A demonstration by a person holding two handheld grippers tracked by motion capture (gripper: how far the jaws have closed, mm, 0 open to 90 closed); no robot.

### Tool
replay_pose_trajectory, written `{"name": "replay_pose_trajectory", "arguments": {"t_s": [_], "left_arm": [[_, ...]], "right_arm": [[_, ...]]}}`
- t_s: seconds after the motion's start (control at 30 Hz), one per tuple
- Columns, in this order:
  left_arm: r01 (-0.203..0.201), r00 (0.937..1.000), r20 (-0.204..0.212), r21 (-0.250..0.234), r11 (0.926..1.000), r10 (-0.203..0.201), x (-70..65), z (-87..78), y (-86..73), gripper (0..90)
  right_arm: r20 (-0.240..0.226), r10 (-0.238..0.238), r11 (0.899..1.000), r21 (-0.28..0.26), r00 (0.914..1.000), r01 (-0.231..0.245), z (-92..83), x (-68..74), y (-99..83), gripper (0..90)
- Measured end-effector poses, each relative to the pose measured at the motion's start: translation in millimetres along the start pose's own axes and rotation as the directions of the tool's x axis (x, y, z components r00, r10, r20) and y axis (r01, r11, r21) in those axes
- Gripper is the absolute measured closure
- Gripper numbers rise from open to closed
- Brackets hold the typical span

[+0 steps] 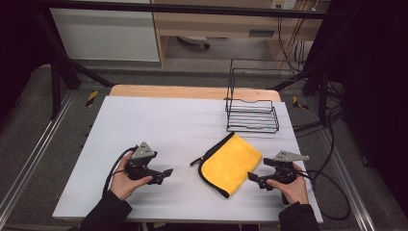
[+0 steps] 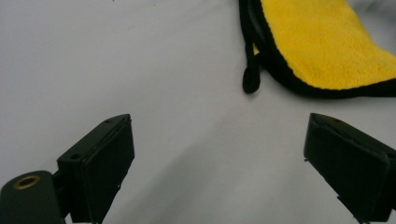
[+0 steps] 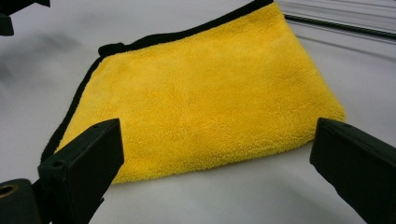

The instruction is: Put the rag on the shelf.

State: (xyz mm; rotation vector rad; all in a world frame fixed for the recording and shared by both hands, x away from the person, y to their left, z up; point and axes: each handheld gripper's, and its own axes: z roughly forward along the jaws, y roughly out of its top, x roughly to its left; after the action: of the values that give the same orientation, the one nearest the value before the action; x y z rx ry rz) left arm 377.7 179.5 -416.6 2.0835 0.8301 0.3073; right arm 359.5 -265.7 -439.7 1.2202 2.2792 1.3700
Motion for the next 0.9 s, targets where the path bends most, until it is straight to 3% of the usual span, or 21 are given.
{"name": "replay_pose_trajectory", "arguments": {"t_s": [0.3, 0.57, 0.9], "left_arm": [[0.009, 0.9998, 0.016, 0.011, 0.9999, -0.009, -18.3, 28.8, 29.3, 12.8], [0.006, 0.9995, 0.031, 0.049, 0.9988, -0.007, -33.6, 65.0, 46.3, 18.9], [0.009, 0.9996, 0.026, 0.109, 0.9940, -0.012, -42.3, 104.4, 55.6, 39.9]], "right_arm": [[0.000, -0.001, 1.000, 0.001, 1.0000, 0.001, -0.3, 1.2, 0.5, 3.3], [0.000, -0.004, 1.000, 0.002, 1.0000, 0.004, -0.7, 0.4, 0.9, 3.3], [0.000, 0.001, 1.000, 0.004, 1.0000, -0.001, -0.4, 0.7, 0.9, 3.4]]}}
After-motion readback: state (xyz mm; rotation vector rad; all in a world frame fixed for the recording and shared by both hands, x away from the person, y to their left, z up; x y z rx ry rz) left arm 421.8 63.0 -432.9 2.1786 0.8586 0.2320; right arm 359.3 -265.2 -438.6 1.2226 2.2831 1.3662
